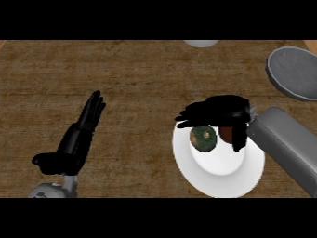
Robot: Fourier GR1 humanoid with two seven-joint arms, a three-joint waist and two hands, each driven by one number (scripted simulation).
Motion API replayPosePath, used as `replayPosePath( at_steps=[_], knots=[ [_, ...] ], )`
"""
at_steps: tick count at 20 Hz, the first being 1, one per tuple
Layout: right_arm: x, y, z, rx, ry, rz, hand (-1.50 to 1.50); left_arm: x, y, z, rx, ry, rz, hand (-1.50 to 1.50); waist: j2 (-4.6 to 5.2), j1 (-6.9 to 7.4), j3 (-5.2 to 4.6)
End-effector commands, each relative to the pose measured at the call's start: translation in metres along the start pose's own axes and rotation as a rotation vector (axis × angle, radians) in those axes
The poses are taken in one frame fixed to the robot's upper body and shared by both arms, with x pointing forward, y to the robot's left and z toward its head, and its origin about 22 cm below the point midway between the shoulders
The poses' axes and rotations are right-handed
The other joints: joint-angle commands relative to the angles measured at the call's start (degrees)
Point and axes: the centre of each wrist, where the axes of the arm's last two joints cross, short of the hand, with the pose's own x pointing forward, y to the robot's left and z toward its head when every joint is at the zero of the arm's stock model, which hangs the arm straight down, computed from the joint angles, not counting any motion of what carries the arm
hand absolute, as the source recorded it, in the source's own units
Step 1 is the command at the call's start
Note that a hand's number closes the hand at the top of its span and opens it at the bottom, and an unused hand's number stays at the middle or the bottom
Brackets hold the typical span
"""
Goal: Pick the squash from the plate and place it in the pan
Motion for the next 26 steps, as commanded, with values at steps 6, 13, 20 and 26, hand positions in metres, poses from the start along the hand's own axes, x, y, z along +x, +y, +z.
replayPosePath(
  at_steps=[6, 13, 20, 26],
  knots=[
    [-0.012, 0.019, -0.001, -0.01, -0.03, -0.075, -1.5, -0.01, 0.013, 0.008, 0.016, 0.002, -0.002, 0.0, -0.03, -0.07, -0.01],
    [-0.017, 0.024, -0.024, 0.009, -0.011, -0.078, -1.5, -0.005, 0.02, 0.011, 0.031, -0.013, -0.005, 0.0, 0.02, 0.11, 0.0],
    [-0.018, 0.039, -0.048, 0.121, -0.006, 0.009, 1.5, -0.008, 0.0, 0.002, -0.01, -0.022, -0.005, 0.0, 0.24, 0.57, 0.01],
    [-0.013, 0.064, -0.068, 0.095, -0.042, 0.113, 1.5, -0.004, -0.007, -0.012, 0.008, -0.013, -0.004, 0.0, 0.26, 0.27, 0.02]
  ],
)
